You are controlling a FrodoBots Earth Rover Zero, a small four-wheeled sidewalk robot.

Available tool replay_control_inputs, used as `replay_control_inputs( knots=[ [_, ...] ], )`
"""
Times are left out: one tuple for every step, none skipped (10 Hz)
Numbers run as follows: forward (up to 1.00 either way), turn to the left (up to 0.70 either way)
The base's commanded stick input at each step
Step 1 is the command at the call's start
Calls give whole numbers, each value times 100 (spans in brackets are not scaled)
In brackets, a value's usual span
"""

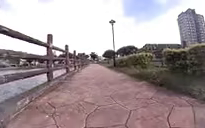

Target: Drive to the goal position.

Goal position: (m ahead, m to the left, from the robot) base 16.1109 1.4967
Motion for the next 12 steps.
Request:
replay_control_inputs(
  knots=[
    [70,-24],
    [70,-24],
    [70,-24],
    [70,-24],
    [70,-24],
    [70,-24],
    [70,-24],
    [70,-24],
    [70,-24],
    [70,-24],
    [70,-24],
    [70,-24]
  ],
)
